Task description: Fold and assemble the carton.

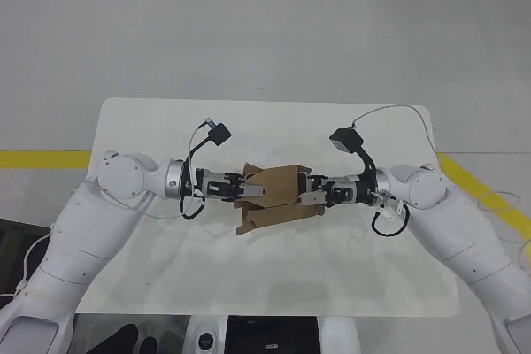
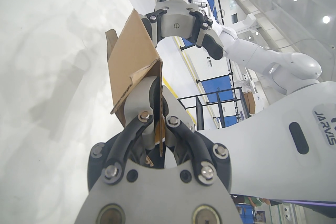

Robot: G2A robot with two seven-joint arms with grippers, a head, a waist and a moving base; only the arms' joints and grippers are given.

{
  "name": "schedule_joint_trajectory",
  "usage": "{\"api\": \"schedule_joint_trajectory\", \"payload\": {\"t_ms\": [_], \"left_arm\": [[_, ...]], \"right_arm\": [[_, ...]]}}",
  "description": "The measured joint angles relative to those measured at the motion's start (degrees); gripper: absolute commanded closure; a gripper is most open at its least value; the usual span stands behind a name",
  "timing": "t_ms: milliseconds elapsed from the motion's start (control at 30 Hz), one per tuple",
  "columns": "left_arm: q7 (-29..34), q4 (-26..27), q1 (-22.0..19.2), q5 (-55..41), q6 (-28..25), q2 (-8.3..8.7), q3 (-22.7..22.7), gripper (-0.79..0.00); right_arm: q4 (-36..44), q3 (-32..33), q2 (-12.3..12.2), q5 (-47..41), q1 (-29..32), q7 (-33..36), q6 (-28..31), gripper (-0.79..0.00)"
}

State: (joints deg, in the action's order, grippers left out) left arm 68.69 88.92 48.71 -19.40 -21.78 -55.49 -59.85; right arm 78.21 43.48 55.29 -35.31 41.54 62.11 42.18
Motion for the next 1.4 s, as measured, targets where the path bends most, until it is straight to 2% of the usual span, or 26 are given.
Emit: {"api": "schedule_joint_trajectory", "payload": {"t_ms": [267,333,533,767,867,967,1133,1267,1367,1400], "left_arm": [[-0.04,0.46,-0.24,-0.75,0.09,-0.15,-0.05,0.000],[0.05,0.56,-0.26,-0.76,0.18,-0.22,0.16,0.000],[0.04,0.36,-0.29,-0.45,0.34,-0.39,0.65,0.000],[0.28,0.36,0.12,-0.09,0.47,-0.22,-0.18,0.000],[0.32,0.56,0.29,-0.13,0.45,-0.21,-0.29,0.000],[0.32,0.69,0.29,-0.11,0.56,-0.27,-0.13,0.000],[0.31,0.53,0.13,0.04,0.68,-0.39,0.15,0.000],[0.43,0.32,0.02,0.07,0.71,-0.45,0.23,0.000],[0.44,0.23,0.04,0.15,0.65,-0.49,0.29,0.000],[0.42,0.19,0.07,0.20,0.61,-0.51,0.34,0.000]], "right_arm": [[-2.00,-3.37,1.25,-2.07,-2.00,-0.34,0.34,-0.462],[-2.36,-4.03,1.52,-2.32,-2.62,-0.28,0.30,-0.391],[-4.57,-5.36,2.07,-3.35,-3.94,-0.94,0.94,-0.379],[-5.74,-5.27,1.60,-3.39,-4.32,-0.74,0.75,-0.382],[-5.25,-5.39,1.42,-3.58,-4.46,-0.41,0.42,-0.357],[-4.88,-5.93,1.51,-4.15,-4.67,-0.20,0.21,-0.277],[-5.36,-7.09,1.96,-5.00,-5.16,-0.12,0.12,-0.225],[-5.96,-7.81,2.28,-5.37,-5.71,0.00,0.01,-0.129],[-6.21,-8.15,2.42,-5.52,-6.00,0.06,-0.05,0.000],[-6.29,-8.23,2.45,-5.58,-6.08,0.08,-0.07,0.000]]}}
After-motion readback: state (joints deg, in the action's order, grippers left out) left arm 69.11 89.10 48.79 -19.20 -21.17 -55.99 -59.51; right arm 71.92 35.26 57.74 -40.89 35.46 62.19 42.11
